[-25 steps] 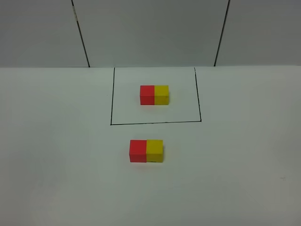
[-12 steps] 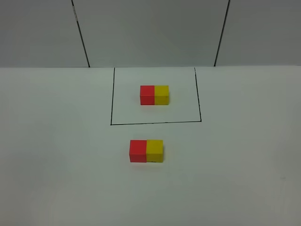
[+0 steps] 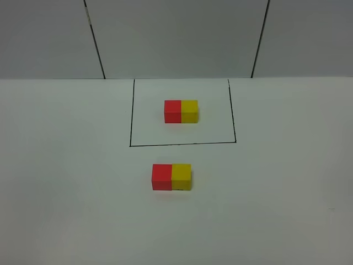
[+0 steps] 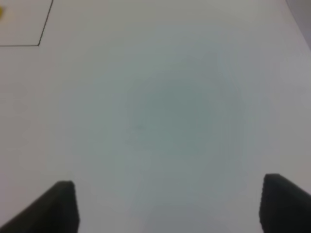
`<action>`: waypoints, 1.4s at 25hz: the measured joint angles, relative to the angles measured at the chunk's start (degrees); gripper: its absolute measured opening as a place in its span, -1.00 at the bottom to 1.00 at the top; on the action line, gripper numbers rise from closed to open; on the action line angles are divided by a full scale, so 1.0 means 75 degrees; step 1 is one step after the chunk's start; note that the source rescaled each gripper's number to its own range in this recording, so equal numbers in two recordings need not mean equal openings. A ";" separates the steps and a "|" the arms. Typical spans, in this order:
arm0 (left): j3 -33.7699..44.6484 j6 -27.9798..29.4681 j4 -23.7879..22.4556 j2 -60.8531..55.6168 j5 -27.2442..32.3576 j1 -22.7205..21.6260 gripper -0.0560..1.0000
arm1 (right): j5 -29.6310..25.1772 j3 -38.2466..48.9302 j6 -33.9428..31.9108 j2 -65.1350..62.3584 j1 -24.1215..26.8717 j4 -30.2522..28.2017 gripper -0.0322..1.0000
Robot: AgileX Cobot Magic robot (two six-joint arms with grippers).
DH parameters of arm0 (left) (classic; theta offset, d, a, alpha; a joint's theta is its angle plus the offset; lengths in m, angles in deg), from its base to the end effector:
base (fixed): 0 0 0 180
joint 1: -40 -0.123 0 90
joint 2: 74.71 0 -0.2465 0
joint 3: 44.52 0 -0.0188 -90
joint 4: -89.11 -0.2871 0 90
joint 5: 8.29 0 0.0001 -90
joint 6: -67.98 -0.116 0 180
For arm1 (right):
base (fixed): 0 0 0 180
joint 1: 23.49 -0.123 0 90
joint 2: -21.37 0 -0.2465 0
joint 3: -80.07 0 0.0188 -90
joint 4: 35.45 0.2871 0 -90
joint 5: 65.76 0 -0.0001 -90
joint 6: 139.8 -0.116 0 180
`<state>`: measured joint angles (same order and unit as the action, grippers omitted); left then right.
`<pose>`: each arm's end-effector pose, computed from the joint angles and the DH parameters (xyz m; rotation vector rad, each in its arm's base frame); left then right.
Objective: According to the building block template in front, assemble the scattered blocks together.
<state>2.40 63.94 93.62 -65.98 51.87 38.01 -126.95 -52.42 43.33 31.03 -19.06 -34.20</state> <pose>0.0872 -0.0049 0.2876 0.0398 2.0185 -0.0270 0.0900 -0.0047 0.2806 0.0225 2.0659 -0.0551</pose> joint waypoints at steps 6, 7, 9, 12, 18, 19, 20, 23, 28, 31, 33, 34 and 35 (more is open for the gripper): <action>0.0000 0.0000 0.0000 0.0000 0.0000 0.0000 0.29 | 0.0000 0.0000 0.0000 0.0000 0.0000 0.0000 -0.06; 0.0000 0.0000 0.0000 0.0000 0.0000 0.0000 0.29 | 0.0000 0.0000 0.0000 0.0000 0.0000 0.0000 -0.14; 0.0000 0.0000 0.0000 0.0000 0.0000 0.0000 0.29 | 0.0000 0.0000 0.0000 0.0000 0.0000 0.0000 -0.26; 0.0000 0.0000 0.0000 0.0000 0.0000 0.0000 0.29 | 0.0000 0.0000 0.0000 0.0000 0.0000 0.0036 -0.44; 0.0000 0.0000 0.0000 0.0000 0.0000 0.0000 0.29 | 0.0000 0.0000 0.0000 0.0000 -0.0012 0.0115 -0.77; 0.0000 0.0000 0.0000 0.0000 0.0000 0.0000 0.29 | 0.0000 0.0000 0.0000 0.0000 -0.0041 0.0111 -0.81; 0.0000 0.0000 0.0000 0.0000 0.0000 0.0000 0.29 | 0.0000 0.0000 0.0000 0.0000 -0.0132 0.0111 -0.85; 0.0000 0.0000 0.0000 0.0000 0.0000 0.0000 0.29 | 0.0000 0.0000 0.0000 0.0000 -0.0477 0.0111 -0.92; 0.0000 0.0000 0.0000 0.0000 0.0000 0.0000 0.29 | 0.0000 0.0000 0.0000 0.0000 -0.0830 0.0111 -0.93; 0.0000 0.0007 0.0000 0.0000 0.0000 0.0000 0.29 | 0.0000 0.0000 0.0000 0.0000 -0.0844 0.0118 -0.93; 0.0000 0.0007 0.0000 0.0000 0.0000 0.0000 0.29 | 0.0000 0.0000 0.0000 0.0000 -0.0844 0.0118 -0.93; 0.0000 0.0007 0.0000 0.0000 0.0000 0.0000 0.29 | 0.0000 0.0000 0.0000 0.0000 -0.0844 0.0118 -0.93; 0.0000 0.0007 0.0000 0.0000 0.0000 0.0000 0.29 | 0.0000 0.0000 0.0000 0.0000 -0.0844 0.0118 -0.93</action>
<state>2.40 63.99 93.62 -65.98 51.87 38.01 -126.95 -52.42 43.33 31.03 -25.39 -33.32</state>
